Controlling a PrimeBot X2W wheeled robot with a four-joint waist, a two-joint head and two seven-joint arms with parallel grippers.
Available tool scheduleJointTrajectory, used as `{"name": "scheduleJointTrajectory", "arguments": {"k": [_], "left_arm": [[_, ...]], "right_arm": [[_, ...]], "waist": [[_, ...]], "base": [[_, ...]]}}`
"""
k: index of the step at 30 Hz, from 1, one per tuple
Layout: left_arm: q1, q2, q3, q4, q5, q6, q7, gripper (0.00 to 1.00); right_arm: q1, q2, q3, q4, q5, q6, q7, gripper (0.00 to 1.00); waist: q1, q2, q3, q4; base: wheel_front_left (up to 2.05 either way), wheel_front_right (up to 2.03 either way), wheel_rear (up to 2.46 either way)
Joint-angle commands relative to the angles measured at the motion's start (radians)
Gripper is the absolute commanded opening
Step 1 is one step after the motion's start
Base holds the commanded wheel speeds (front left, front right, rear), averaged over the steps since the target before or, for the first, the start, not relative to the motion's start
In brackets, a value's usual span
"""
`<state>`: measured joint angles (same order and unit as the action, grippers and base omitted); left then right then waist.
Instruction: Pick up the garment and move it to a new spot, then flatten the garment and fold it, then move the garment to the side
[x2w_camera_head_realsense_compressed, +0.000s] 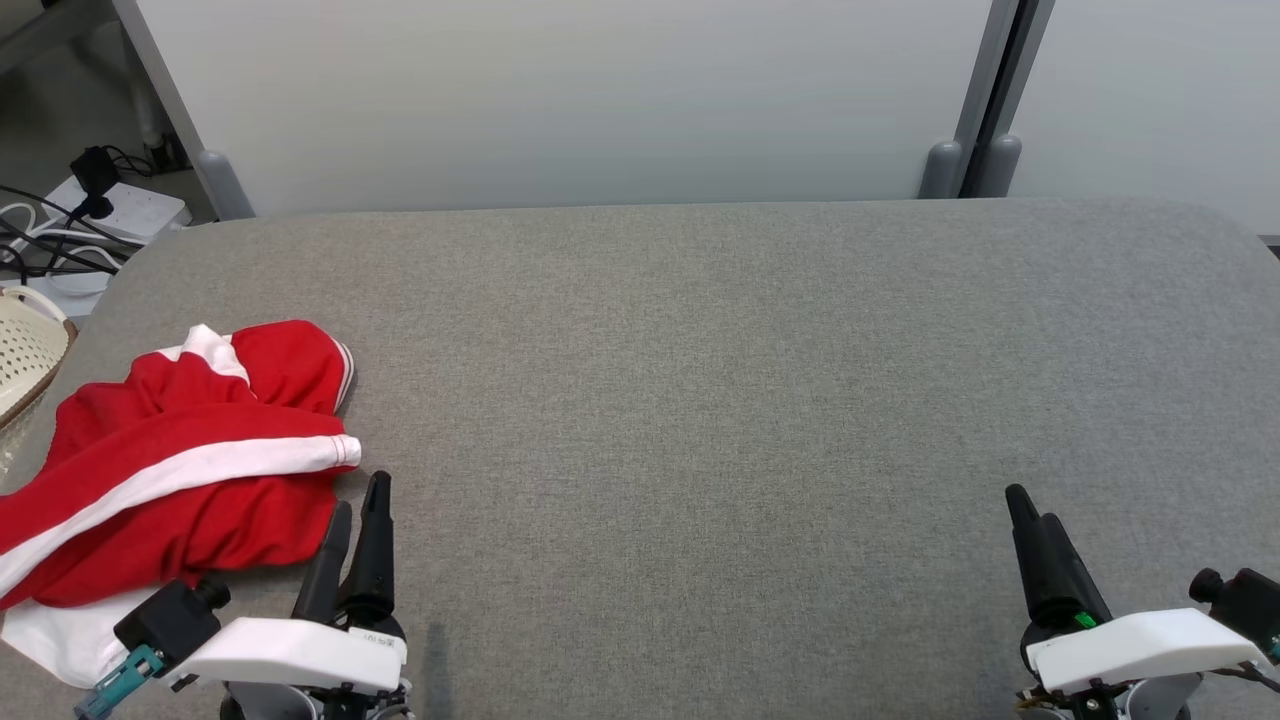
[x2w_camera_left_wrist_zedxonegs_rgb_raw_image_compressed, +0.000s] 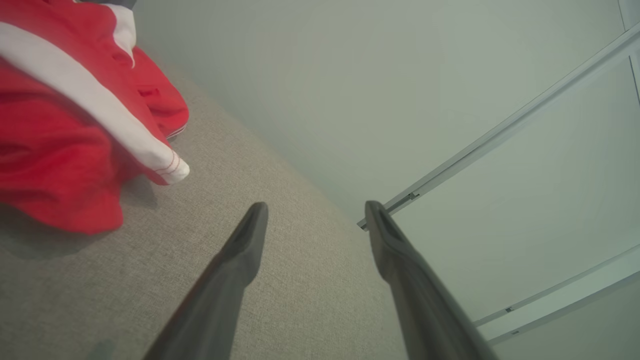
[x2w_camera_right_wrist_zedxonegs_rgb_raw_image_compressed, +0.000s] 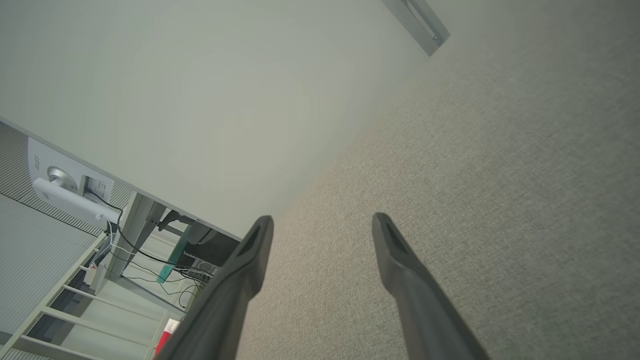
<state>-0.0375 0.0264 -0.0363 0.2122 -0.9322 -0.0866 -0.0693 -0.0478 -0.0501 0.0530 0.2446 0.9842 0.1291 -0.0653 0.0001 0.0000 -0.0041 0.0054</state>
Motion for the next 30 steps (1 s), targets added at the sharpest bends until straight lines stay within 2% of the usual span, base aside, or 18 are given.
{"name": "scheduleJointTrajectory", "arguments": {"k": [1, 30], "left_arm": [[-0.059, 0.015, 0.011, -0.031, 0.029, 0.008, -0.011, 1.0], [-0.094, 0.019, -0.043, -0.038, 0.36, 0.034, -0.096, 1.0]], "right_arm": [[-0.044, -0.016, 0.018, -0.034, -0.026, 0.001, -0.015, 1.0], [-0.06, -0.016, 0.075, -0.077, -0.35, 0.001, -0.1, 1.0]], "waist": [[-0.0001, 0.0, -0.001, 0.0], [-0.0001, 0.0, -0.005, 0.0]], "base": [[0.0, 0.0, 0.0], [0.0, 0.0, 0.0]]}}
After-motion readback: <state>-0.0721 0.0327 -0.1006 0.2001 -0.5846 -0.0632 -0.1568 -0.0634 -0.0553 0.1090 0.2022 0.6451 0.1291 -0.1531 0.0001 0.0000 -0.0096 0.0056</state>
